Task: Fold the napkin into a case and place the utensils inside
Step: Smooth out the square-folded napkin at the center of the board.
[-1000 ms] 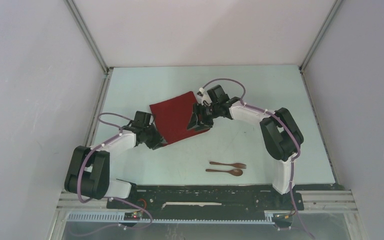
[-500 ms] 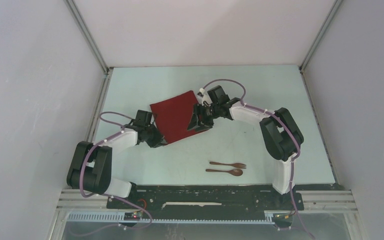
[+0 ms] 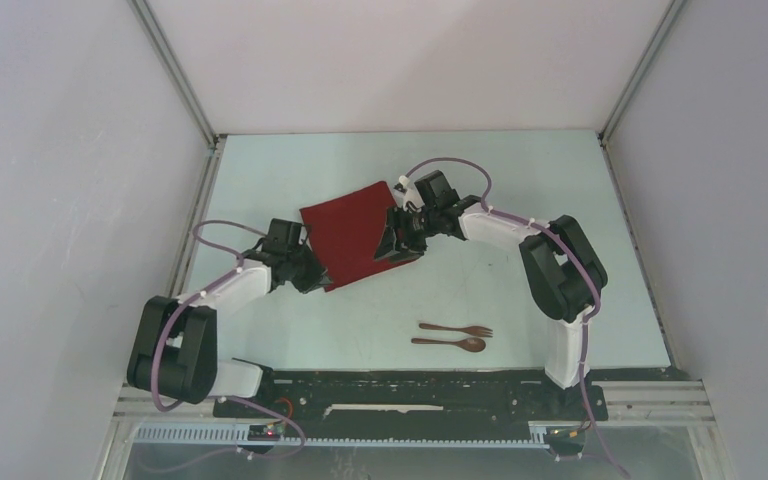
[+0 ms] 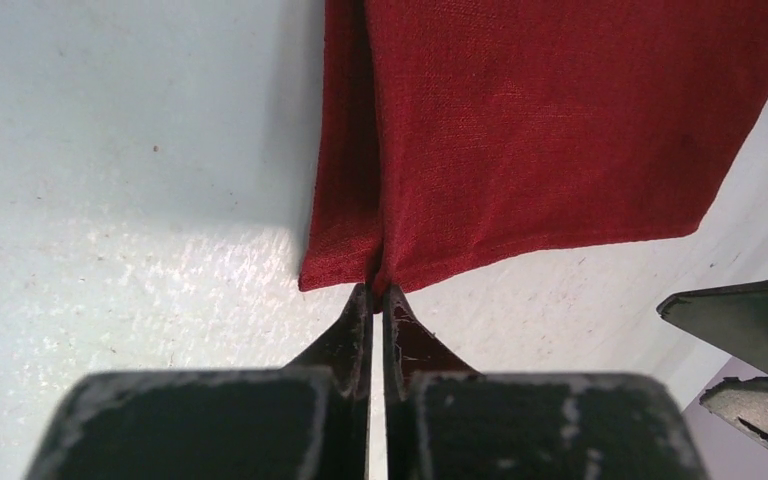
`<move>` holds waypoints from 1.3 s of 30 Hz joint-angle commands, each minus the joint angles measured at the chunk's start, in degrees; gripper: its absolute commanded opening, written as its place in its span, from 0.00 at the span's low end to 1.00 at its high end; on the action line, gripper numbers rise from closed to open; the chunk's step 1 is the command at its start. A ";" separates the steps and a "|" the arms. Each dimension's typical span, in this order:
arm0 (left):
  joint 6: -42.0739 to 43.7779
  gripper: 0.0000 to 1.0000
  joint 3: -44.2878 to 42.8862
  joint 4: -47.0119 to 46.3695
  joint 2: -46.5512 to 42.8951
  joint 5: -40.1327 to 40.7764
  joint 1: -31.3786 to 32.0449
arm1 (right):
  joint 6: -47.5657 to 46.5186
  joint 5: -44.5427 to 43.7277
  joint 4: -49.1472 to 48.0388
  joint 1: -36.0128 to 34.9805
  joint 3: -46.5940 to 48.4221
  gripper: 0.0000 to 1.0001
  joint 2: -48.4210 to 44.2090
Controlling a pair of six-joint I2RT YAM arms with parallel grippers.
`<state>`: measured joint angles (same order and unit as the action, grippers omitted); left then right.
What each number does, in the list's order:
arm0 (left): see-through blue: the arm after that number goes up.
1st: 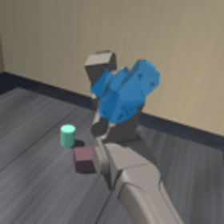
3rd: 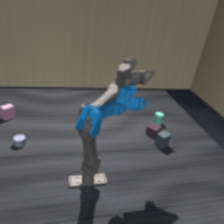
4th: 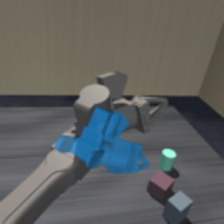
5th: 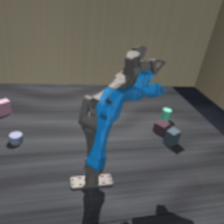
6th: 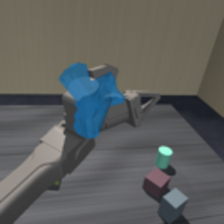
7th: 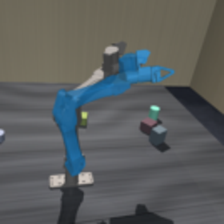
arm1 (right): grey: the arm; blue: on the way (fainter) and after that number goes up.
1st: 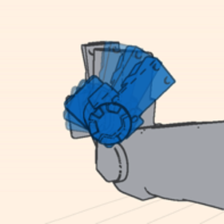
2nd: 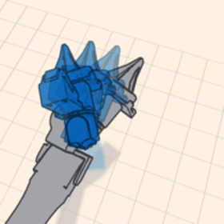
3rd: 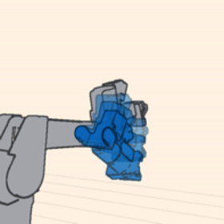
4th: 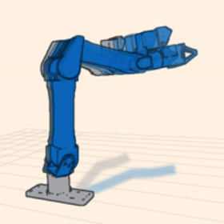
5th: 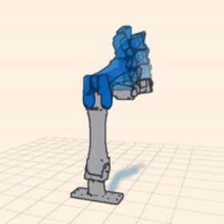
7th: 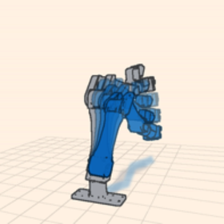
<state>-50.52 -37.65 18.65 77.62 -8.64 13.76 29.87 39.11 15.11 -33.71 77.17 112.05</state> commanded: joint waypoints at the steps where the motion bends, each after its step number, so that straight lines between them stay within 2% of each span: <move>1: 1.28 0.00 -0.64 0.64 -2.03 1.88 0.41 | -0.48 0.46 -1.32 0.14 -0.08 0.61 -0.34; 9: 2.08 0.00 0.31 0.43 -0.46 1.97 0.40 | -0.38 -0.77 -1.03 0.86 -0.16 0.63 -0.63; 23: 2.96 0.01 1.41 -0.10 1.67 1.86 0.31 | 2.44 2.81 -7.18 4.87 -1.22 0.69 2.35; 27: 3.85 0.14 0.09 3.26 -1.34 4.90 0.30 | 2.44 3.59 -7.73 5.15 -1.09 0.70 2.81; 29: 4.55 0.27 -0.66 5.83 -4.49 7.07 0.30 | 2.43 4.28 -7.86 5.24 -1.09 0.70 2.87; 31: 5.04 0.36 -1.45 8.34 -7.83 8.18 0.30 | 2.61 4.86 -8.10 5.21 -1.11 0.71 2.75; 33: 5.02 0.41 -1.75 8.79 -10.82 6.89 0.35 | 3.15 5.71 -8.96 5.40 -1.12 0.72 2.78; 36: 3.80 0.41 -1.66 5.32 -11.30 0.43 0.39 | 4.63 6.41 -10.41 5.62 -1.06 0.74 2.92; 39: 2.19 0.29 -1.56 -1.72 -6.72 -6.61 0.39 | 6.99 7.76 -12.90 5.76 -0.66 0.77 3.96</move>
<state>-47.11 -37.39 23.77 67.05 -6.76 13.76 33.63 44.14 7.07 -28.47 76.05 115.20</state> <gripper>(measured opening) 0.357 0.758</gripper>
